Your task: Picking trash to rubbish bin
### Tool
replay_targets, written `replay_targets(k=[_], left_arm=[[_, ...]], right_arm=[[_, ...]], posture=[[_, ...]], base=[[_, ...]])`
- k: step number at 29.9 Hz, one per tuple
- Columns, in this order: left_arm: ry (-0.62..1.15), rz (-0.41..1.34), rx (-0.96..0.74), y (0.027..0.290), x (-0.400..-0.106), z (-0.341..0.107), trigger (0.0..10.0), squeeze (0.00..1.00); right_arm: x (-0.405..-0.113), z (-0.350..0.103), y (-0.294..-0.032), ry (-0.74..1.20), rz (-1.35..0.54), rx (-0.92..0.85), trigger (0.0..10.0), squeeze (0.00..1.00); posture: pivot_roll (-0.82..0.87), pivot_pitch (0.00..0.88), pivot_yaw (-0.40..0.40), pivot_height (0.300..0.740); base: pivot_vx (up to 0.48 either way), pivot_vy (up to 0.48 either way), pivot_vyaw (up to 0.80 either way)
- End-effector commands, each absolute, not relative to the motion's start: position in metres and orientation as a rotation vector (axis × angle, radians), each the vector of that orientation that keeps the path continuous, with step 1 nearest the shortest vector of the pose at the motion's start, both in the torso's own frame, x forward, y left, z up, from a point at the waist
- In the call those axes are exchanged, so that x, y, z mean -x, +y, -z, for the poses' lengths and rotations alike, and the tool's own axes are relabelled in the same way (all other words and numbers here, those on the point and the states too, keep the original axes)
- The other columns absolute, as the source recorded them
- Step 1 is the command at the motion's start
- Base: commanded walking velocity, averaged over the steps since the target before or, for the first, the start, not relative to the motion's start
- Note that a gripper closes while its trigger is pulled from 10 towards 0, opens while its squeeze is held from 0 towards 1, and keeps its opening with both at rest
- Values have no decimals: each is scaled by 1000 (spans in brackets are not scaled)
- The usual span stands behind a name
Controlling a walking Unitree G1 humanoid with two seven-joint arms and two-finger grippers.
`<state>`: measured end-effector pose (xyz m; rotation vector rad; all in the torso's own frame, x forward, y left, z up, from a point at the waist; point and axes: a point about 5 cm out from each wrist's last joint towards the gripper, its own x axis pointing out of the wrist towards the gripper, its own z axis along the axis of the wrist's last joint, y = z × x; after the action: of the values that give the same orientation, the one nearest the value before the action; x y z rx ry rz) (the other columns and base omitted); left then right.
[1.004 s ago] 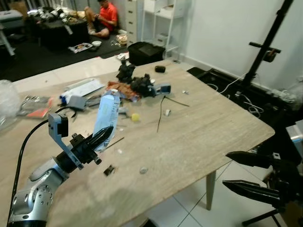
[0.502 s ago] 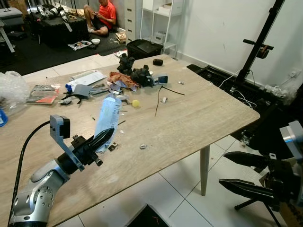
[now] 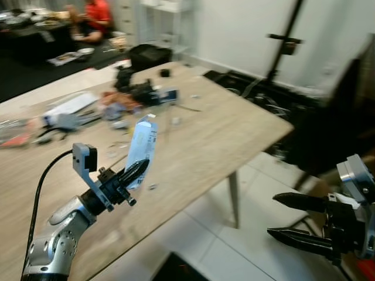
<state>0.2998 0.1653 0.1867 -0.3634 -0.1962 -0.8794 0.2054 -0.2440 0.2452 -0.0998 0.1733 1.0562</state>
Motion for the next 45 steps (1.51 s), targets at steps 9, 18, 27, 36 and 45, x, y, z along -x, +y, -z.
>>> replay_targets(k=[9, 18, 27, 36, 45], left_arm=[[-179, 866, 346, 165, -300, -179, 10000, 0], [-159, 870, 322, 159, -305, -172, 10000, 0], [-142, 890, 298, 148, -305, -164, 10000, 0], [-143, 873, 277, 140, -308, -162, 10000, 0], [-155, 873, 278, 129, -308, -161, 10000, 0]], right_arm=[[-202, -242, -236, 185, -1089, 123, 10000, 0], [-206, -244, -236, 175, -1080, 149, 10000, 0], [-206, -245, -239, 168, -1061, 154, 10000, 0], [-207, -244, -241, 160, -1039, 151, 10000, 0], [-209, -244, -242, 149, -1017, 155, 10000, 0]], posture=[[-191, 172, 37, 740], [-194, 151, 37, 740], [-200, 149, 37, 740], [-199, 152, 44, 740], [-200, 151, 43, 740]], base=[[0, 0, -749], [0, 0, -750], [0, 0, -750], [0, 0, -753], [0, 0, -747]])
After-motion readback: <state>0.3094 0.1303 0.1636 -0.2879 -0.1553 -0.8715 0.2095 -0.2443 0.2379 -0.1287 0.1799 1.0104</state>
